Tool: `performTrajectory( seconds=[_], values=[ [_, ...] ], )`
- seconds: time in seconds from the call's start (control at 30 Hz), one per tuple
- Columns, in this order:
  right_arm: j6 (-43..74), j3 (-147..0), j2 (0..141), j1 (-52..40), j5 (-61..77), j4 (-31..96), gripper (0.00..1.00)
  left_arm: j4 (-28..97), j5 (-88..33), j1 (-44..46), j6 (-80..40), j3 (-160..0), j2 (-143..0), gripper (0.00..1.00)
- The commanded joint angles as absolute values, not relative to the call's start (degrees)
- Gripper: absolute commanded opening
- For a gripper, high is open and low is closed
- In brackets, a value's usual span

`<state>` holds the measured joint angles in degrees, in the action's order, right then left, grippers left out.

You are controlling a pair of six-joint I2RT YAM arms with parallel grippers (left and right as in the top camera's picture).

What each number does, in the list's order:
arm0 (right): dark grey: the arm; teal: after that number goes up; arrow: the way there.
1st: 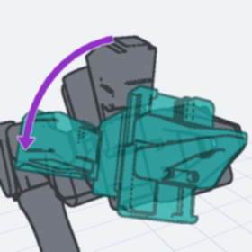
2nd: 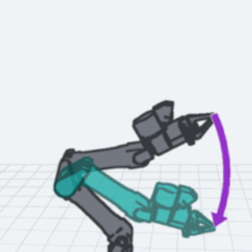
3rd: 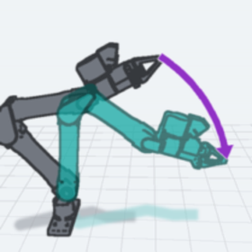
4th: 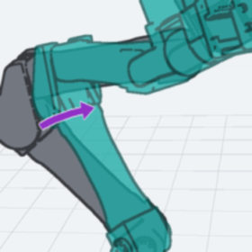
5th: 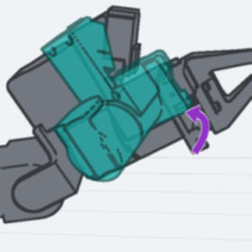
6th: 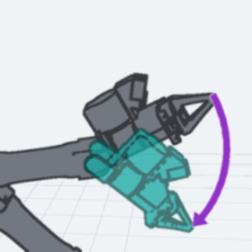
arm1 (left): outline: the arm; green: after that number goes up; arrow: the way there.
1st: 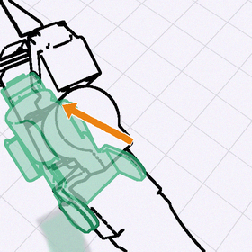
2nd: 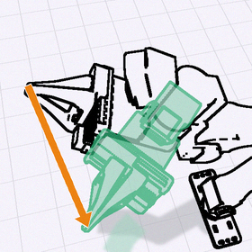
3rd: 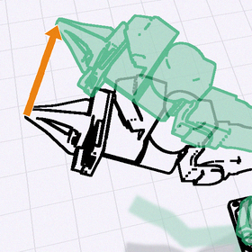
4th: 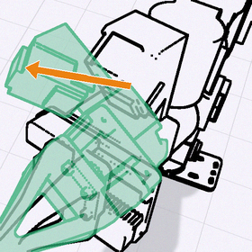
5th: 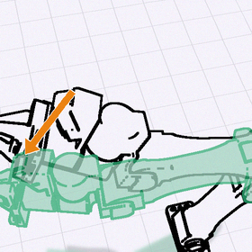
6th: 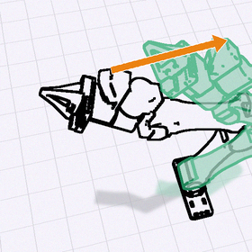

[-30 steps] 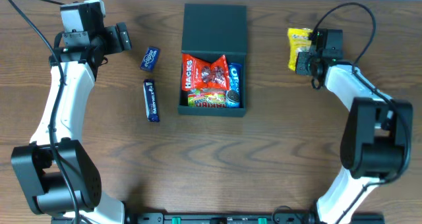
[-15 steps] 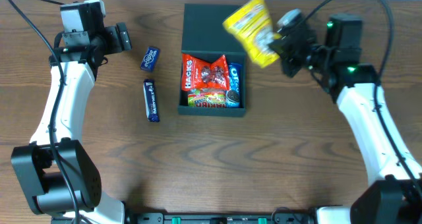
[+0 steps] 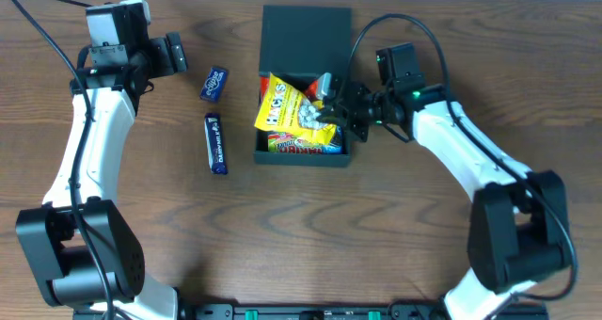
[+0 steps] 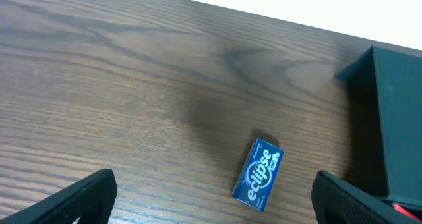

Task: Pack container
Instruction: 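Place the yellow bag into the box and release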

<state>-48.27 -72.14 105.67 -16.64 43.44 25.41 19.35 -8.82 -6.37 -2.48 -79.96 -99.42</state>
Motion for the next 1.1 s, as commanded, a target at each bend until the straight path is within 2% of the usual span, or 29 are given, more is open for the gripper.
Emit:
performTrajectory(
  seconds=[0.0,0.3,0.33,0.37,0.4,0.43,0.63,0.73,0.77,0.8,0.83,0.87,0.9,1.07],
  values=[
    [-50.02,-72.31,106.74,-16.91,45.54,24.73,0.01,19.46,-9.02,-6.46,-1.23,-80.86,-97.69,0.95],
    [-50.0,-72.31,107.24,-16.93,45.15,26.46,0.01,19.42,-8.99,-6.46,-1.23,-80.86,-97.69,0.95],
    [-49.98,-72.31,107.28,-16.93,44.82,26.57,0.05,19.42,-8.99,-6.46,-1.23,-80.86,-97.69,0.95],
    [-49.71,-72.31,107.28,-16.93,44.75,26.57,0.22,19.42,-8.99,-6.46,-1.23,-80.86,-97.69,0.95],
    [-48.73,-72.31,107.28,-16.91,44.58,26.37,0.52,19.42,-8.97,-6.46,-1.23,-80.86,-97.69,0.95],
    [-46.54,-72.31,107.28,-16.91,44.12,25.69,0.99,19.44,-8.97,-6.46,-1.23,-80.86,-97.69,0.95],
    [-29.69,-72.34,106.52,-16.75,44.91,18.46,0.99,19.44,-8.99,-6.46,-1.23,-80.86,-97.69,0.95],
    [-24.01,-72.34,105.69,-16.84,51.57,12.27,0.99,19.46,-8.99,-6.46,-1.23,-80.86,-97.69,0.95],
    [-22.52,-72.34,105.69,-16.93,52.62,10.46,0.94,19.46,-8.99,-6.46,-1.23,-80.86,-97.69,0.95],
    [-21.54,-72.34,105.69,-17.04,52.47,9.28,0.7,19.44,-8.99,-6.46,-1.26,-80.86,-97.69,0.95],
    [-21.45,-72.34,105.73,-17.15,51.05,9.21,0.36,19.46,-8.99,-6.46,-1.23,-80.86,-97.69,0.95],
    [-21.43,-72.31,105.75,-17.34,48.97,9.85,0.07,19.46,-8.99,-6.46,-1.23,-80.86,-97.69,0.95],
    [-21.5,-72.31,105.78,-17.85,45.47,11.51,0.01,19.44,-8.99,-6.46,-1.23,-80.86,-97.69,0.95],
    [-26.46,-72.31,106.04,-20.58,37.43,17.85,0.01,19.49,-9.02,-6.46,-1.23,-80.86,-97.69,0.95]
  ],
)
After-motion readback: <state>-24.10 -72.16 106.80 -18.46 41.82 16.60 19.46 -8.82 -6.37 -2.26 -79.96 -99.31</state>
